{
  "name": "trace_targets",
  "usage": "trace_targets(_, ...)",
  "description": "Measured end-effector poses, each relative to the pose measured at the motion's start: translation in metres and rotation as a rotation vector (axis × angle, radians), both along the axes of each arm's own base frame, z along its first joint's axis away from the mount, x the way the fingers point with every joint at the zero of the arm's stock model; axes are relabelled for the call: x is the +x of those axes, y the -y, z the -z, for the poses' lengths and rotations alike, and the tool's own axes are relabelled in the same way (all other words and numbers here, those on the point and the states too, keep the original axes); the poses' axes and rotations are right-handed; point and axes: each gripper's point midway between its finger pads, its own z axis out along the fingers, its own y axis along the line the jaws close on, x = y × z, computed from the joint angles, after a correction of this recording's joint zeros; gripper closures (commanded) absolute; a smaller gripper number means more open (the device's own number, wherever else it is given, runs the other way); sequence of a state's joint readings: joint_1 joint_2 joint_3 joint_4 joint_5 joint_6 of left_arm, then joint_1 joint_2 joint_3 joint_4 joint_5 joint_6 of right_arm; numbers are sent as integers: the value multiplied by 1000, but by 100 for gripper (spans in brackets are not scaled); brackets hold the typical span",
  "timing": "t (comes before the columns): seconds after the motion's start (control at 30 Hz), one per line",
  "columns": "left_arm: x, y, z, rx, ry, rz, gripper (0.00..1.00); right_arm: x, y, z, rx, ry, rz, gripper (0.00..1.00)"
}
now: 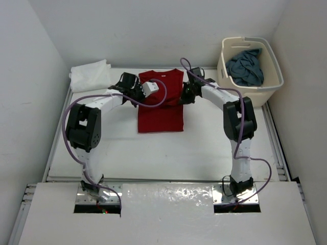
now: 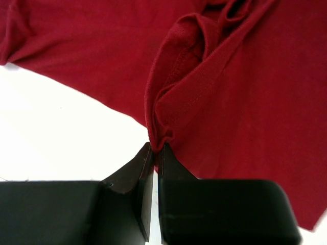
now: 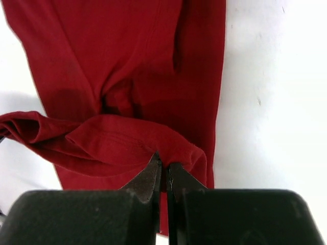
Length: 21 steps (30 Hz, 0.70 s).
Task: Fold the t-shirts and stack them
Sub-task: Fold the folded rectangular tshirt in 1/3 of the way
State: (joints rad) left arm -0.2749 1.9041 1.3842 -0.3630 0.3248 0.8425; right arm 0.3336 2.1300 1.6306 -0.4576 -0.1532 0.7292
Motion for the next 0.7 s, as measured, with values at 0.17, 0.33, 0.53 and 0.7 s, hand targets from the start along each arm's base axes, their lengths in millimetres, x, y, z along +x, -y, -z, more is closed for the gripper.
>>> trace_targets(0.17,19,-5,17,33,1,-53,76,13,2,18,3,-17,12,59)
trace_targets(0.33,45,-13,15,45,35,-154,56,39,16,15,-15,33,26,51)
trace_targets(0.53,80,-23,-23,-3,133,-249,41,73,34,-19,-66,173,9,53)
trace_targets(0.7,66,-29,-39,-14,141,-125,45,50,38,-33,-95,199,-55,72)
